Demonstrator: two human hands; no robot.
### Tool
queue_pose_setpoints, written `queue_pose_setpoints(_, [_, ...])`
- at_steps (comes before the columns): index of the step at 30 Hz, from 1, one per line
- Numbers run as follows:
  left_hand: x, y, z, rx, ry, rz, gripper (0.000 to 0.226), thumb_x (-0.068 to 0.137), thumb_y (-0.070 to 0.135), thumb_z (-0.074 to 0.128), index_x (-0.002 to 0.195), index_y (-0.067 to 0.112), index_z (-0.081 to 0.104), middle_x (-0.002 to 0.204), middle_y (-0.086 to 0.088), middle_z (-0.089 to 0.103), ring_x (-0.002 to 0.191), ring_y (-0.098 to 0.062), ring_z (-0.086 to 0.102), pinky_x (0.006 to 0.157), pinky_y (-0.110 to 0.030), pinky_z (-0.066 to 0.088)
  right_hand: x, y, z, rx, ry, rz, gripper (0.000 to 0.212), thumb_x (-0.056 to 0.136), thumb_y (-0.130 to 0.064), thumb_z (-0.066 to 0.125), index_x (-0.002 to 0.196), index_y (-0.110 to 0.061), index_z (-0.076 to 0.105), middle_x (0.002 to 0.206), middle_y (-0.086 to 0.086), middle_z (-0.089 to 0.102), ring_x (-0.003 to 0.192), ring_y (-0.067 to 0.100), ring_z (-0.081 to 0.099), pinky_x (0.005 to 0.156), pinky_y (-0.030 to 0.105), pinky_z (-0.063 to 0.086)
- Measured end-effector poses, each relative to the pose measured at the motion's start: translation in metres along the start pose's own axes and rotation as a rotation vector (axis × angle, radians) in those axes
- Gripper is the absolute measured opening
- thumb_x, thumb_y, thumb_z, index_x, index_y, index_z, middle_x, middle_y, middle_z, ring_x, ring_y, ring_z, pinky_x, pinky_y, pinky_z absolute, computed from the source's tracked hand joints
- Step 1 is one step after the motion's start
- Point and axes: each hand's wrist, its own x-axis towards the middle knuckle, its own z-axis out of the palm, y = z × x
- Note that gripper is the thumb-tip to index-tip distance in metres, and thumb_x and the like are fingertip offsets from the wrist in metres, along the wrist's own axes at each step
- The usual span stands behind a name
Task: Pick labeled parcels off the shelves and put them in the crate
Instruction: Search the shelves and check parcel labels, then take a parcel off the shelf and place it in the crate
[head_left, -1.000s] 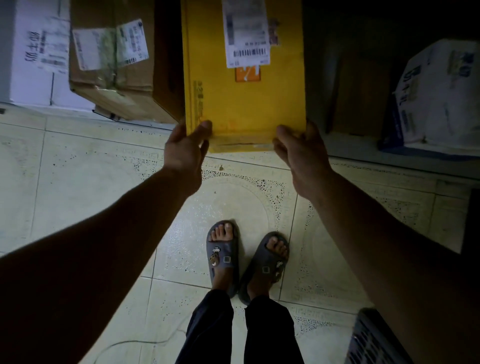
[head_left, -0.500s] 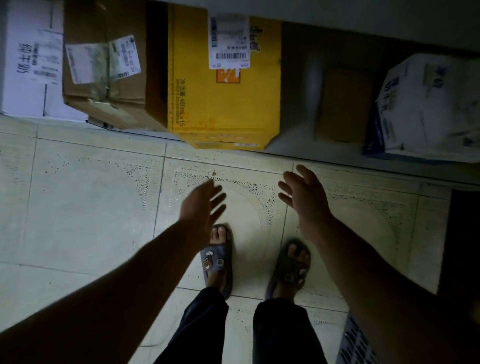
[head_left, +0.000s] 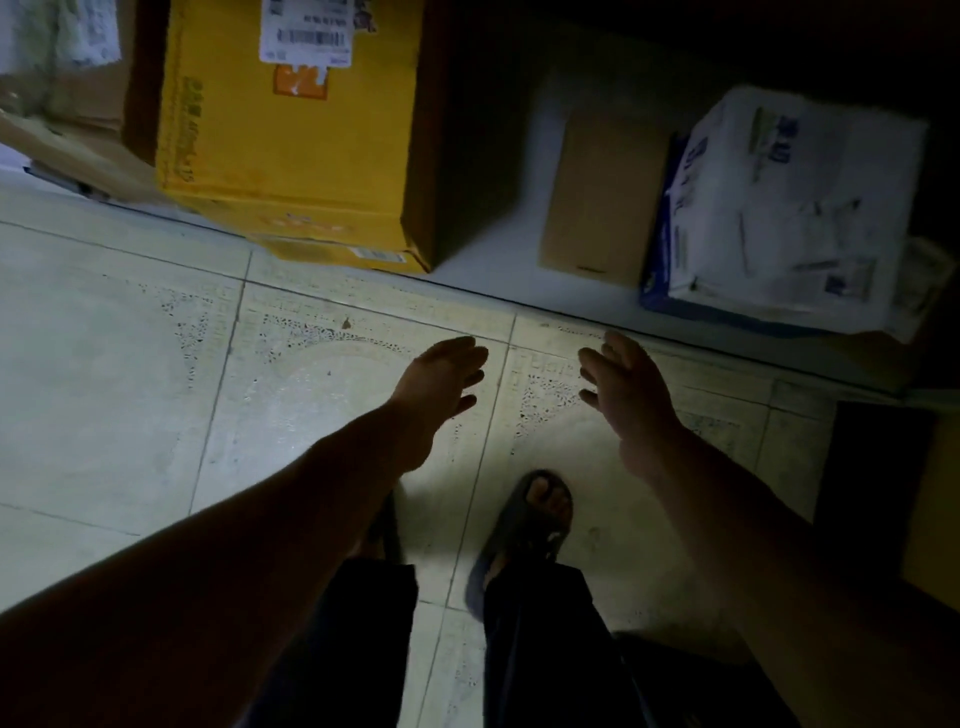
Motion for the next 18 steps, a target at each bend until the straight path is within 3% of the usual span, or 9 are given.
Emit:
queue_pose_setpoints(3, [0.018, -0.003, 0.025, 0.093, -0.026, 0.033, 0.047, 0.097, 0.015, 0.053, 0.143, 0.016, 0.042, 0.143, -0.008, 0.049, 0.131, -0.023, 0.046, 0.104, -0.035, 0.041, 0.019, -0.001, -0.011, -0.029, 0.021, -0.025, 0.061, 0.089, -0.034, 0.060, 0.146, -0.028, 0.039, 0.137, 0.004, 0.053, 0.105, 0.018, 0.061, 0.098, 0.050, 0.051])
queue_pose_setpoints(6, [0.049, -0.001, 0.050, 0.216, -0.056, 0.099, 0.055, 0.096, 0.022, 0.056, 0.147, 0.018, 0.036, 0.149, -0.005, 0.041, 0.137, -0.022, 0.040, 0.114, -0.043, 0.033, 0.044, 0.001, -0.016, -0.017, 0.055, -0.042, 0.064, 0.082, -0.033, 0.059, 0.144, -0.031, 0.039, 0.141, 0.005, 0.050, 0.116, 0.023, 0.057, 0.098, 0.051, 0.051])
queue_pose_setpoints(9, [0.083, 0.009, 0.065, 0.240, -0.047, 0.134, 0.059, 0.096, 0.018, 0.056, 0.150, 0.017, 0.031, 0.154, -0.007, 0.036, 0.139, -0.024, 0.037, 0.115, -0.045, 0.031, 0.062, 0.000, -0.012, -0.012, 0.029, -0.088, 0.036, 0.090, -0.013, 0.056, 0.121, -0.028, 0.048, 0.109, -0.004, 0.056, 0.104, 0.023, 0.058, 0.095, 0.050, 0.053])
queue_pose_setpoints(10, [0.093, 0.014, 0.069, 0.254, -0.047, 0.144, 0.062, 0.096, 0.020, 0.057, 0.151, 0.018, 0.028, 0.155, -0.006, 0.033, 0.139, -0.024, 0.036, 0.115, -0.044, 0.031, 0.071, 0.000, -0.011, -0.017, 0.021, -0.112, 0.035, 0.090, -0.010, 0.055, 0.117, -0.031, 0.047, 0.105, -0.005, 0.055, 0.102, 0.022, 0.058, 0.095, 0.050, 0.052])
queue_pose_setpoints(13, [0.120, 0.028, 0.077, 0.301, -0.059, 0.216, 0.067, 0.095, 0.023, 0.058, 0.152, 0.019, 0.022, 0.158, -0.004, 0.028, 0.140, -0.025, 0.034, 0.115, -0.041, 0.030, 0.094, 0.000, -0.008, -0.010, 0.025, -0.148, 0.059, 0.086, -0.009, 0.058, 0.139, -0.024, 0.039, 0.127, -0.001, 0.052, 0.112, 0.022, 0.055, 0.097, 0.051, 0.051])
queue_pose_setpoints(15, [0.137, 0.032, 0.082, 0.347, -0.085, 0.246, 0.060, 0.096, 0.023, 0.056, 0.150, 0.019, 0.030, 0.153, -0.002, 0.036, 0.136, -0.024, 0.039, 0.110, -0.038, 0.036, 0.108, -0.001, -0.008, -0.002, 0.016, -0.144, 0.060, 0.086, -0.007, 0.059, 0.141, -0.023, 0.040, 0.114, -0.010, 0.052, 0.106, 0.020, 0.057, 0.094, 0.050, 0.053])
queue_pose_setpoints(18, [0.155, 0.031, 0.087, 0.362, -0.096, 0.287, 0.032, 0.098, 0.016, 0.049, 0.130, 0.020, 0.052, 0.130, -0.005, 0.057, 0.108, -0.016, 0.054, 0.079, -0.025, 0.044, 0.119, 0.002, -0.010, -0.002, -0.014, -0.143, 0.056, 0.086, -0.004, 0.058, 0.136, -0.026, 0.043, 0.102, -0.005, 0.054, 0.101, 0.026, 0.061, 0.092, 0.052, 0.054])
